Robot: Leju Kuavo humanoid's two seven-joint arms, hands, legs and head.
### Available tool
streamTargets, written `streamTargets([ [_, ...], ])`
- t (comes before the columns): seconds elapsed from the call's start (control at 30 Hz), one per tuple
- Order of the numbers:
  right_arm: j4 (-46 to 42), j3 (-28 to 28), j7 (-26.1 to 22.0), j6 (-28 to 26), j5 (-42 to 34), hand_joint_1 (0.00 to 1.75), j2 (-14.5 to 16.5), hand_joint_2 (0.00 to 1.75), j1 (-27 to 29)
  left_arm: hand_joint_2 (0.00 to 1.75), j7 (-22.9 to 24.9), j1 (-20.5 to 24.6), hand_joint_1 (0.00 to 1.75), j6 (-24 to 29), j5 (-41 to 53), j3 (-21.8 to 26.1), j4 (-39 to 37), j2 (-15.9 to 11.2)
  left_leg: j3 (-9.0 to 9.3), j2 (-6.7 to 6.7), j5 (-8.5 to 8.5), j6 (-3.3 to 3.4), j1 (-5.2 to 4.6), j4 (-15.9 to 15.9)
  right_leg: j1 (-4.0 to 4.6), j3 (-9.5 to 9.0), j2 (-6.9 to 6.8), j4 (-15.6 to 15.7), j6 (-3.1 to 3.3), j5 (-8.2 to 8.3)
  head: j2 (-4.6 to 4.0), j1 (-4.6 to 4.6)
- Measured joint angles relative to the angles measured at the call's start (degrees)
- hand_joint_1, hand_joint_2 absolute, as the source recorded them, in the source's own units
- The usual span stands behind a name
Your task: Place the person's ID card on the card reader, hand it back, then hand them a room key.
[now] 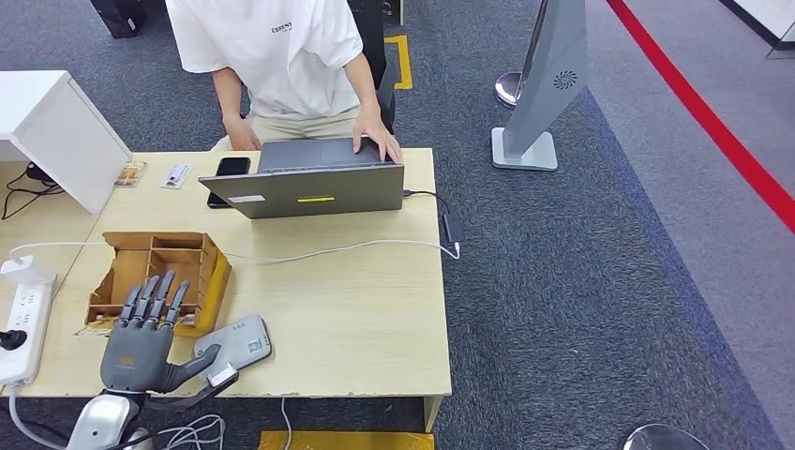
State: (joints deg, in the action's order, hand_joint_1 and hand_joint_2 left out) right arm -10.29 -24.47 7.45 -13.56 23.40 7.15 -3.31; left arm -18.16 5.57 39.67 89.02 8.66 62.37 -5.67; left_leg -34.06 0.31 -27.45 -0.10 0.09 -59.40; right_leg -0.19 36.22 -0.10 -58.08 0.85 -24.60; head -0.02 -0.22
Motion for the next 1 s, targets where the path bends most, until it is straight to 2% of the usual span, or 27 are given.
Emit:
streamTargets([
  [0.13, 0.0, -0.9, 0.0, -0.1, -0.3, 0.00, 0.0, 1.75, 0.0, 1.75, 0.9, -1.2, 0.00, 0.0, -0.6, 0.3, 1.0, -1.6, 0.01, 0.01, 0.00, 0.00, 0.01, 0.0, 0.00, 0.01, 0.01, 0.0, 0.00, 0.00, 0.00, -0.01],
  [0.27, 0.0, -1.3, 0.3, -0.1, -0.3, 0.00, 0.0, 1.75, 0.0, 1.75, -1.4, -3.0, 0.00, 0.0, -1.4, 2.1, 2.6, -3.1, 0.02, 0.00, 0.00, -0.01, 0.01, 0.0, 0.01, 0.01, 0.01, 0.0, 0.01, -0.01, 0.00, -0.01],
  [0.4, 0.0, -2.0, 0.0, 0.0, -0.1, 0.00, 0.0, 1.75, 0.0, 0.00, -5.1, -4.4, 0.00, 0.0, -2.1, 5.3, 4.0, -3.4, 0.01, 0.00, 0.00, 0.00, 0.01, 0.0, 0.01, 0.01, 0.00, 0.0, 0.01, -0.01, 0.00, -0.01],
  [0.53, 0.0, -2.4, -0.6, 0.0, 0.2, 0.00, 0.0, 1.75, 0.0, 1.75, -8.8, -5.3, 0.00, 0.0, -2.5, 8.9, 5.5, -2.8, 0.01, 0.00, 0.01, 0.00, 0.00, 0.0, 0.01, 0.01, 0.01, 0.0, 0.00, 0.00, 0.00, -0.01],
  [0.77, 0.0, -2.6, -0.7, 0.0, 0.4, 0.00, 0.0, 1.75, 0.0, 1.75, -11.5, -5.9, 0.00, 0.0, -2.4, 13.6, 7.5, -1.3, 0.01, -0.01, 0.01, 0.00, 0.00, 0.0, 0.00, 0.00, 0.00, 0.0, 0.00, 0.00, 0.00, -0.01],
  [1.0, 0.0, -2.6, -0.5, 0.0, 0.8, 0.00, 0.0, 1.75, 0.0, 1.75, -12.6, -5.7, 0.00, 0.0, -2.4, 16.3, 8.1, -0.2, 0.02, -0.01, 0.01, 0.00, 0.00, 0.0, 0.01, 0.01, 0.00, 0.0, 0.00, 0.00, 0.00, -0.01],
])
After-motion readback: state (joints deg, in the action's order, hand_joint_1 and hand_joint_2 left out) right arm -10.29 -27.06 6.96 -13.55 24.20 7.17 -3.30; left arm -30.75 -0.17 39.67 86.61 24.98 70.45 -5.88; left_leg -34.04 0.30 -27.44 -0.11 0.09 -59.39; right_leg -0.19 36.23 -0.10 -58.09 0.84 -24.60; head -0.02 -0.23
